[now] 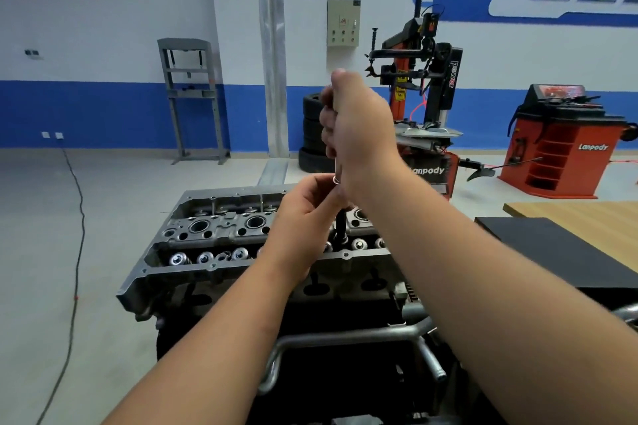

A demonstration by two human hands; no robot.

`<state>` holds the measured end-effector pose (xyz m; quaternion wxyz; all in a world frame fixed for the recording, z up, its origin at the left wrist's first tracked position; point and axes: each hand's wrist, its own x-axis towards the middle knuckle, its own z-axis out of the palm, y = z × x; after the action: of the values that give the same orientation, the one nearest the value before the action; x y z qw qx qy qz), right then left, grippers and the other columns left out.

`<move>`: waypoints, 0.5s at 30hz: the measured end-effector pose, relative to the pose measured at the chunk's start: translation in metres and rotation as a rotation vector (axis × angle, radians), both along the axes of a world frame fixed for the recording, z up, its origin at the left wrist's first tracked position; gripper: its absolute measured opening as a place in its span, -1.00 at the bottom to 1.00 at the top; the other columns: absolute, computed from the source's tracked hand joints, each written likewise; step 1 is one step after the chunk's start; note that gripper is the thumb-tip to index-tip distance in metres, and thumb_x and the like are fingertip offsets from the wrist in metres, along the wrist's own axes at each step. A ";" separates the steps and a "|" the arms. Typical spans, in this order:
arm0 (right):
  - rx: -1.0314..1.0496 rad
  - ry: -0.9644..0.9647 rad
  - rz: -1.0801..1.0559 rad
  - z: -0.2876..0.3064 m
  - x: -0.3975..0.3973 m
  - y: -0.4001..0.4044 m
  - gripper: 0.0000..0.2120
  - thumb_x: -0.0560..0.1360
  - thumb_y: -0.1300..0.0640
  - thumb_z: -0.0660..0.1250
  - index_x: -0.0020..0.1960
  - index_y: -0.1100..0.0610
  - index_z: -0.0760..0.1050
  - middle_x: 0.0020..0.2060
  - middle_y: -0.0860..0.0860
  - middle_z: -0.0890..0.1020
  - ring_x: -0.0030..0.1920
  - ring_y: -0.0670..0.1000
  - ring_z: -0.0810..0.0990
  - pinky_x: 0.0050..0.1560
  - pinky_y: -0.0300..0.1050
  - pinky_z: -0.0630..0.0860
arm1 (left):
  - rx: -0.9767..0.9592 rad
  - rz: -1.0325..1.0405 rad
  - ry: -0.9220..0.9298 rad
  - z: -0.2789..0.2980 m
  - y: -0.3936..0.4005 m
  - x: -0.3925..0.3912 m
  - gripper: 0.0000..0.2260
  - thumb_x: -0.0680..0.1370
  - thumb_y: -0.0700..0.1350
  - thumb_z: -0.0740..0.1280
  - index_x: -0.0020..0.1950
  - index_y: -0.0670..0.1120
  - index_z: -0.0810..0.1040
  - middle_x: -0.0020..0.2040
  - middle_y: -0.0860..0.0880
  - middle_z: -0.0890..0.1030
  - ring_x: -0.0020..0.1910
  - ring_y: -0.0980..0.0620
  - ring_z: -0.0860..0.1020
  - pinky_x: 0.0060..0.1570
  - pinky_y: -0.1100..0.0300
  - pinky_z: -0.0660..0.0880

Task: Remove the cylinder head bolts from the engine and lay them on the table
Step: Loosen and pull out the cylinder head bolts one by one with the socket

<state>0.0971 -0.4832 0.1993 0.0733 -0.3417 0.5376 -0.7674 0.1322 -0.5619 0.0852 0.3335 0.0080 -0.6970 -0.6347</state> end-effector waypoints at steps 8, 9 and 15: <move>0.083 -0.002 0.127 0.004 -0.004 0.009 -0.69 0.60 -0.01 0.23 -0.29 0.08 0.41 -0.53 -0.07 0.37 -0.51 -0.05 0.28 -0.41 -0.16 0.24 | -0.001 -0.058 -0.027 0.000 -0.002 0.003 -0.80 0.66 0.11 0.28 0.11 0.13 0.69 0.02 0.06 0.74 0.04 0.10 0.68 0.10 0.12 0.48; 0.034 0.044 0.003 0.000 0.003 0.004 -0.74 0.60 0.03 0.24 -0.24 0.09 0.44 -0.53 -0.10 0.43 -0.50 -0.10 0.36 -0.44 -0.21 0.31 | -0.005 -0.048 -0.025 0.001 -0.001 0.004 -0.82 0.68 0.07 0.30 0.10 0.11 0.69 -0.01 0.07 0.73 -0.01 0.11 0.67 0.09 0.11 0.48; -0.026 0.160 -0.218 0.003 0.015 -0.007 -0.76 0.58 0.20 0.17 -0.23 0.25 0.40 -0.54 -0.10 0.39 -0.55 -0.15 0.30 -0.54 -0.33 0.28 | 0.001 0.004 0.004 -0.002 -0.002 0.000 -0.93 0.63 -0.04 0.42 -0.03 0.12 0.66 -0.21 0.13 0.70 -0.25 0.05 0.58 -0.19 0.17 0.53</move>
<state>0.1120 -0.4898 0.2019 -0.0582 -0.3421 0.5655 -0.7482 0.1322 -0.5636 0.0835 0.3364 0.0084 -0.6961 -0.6342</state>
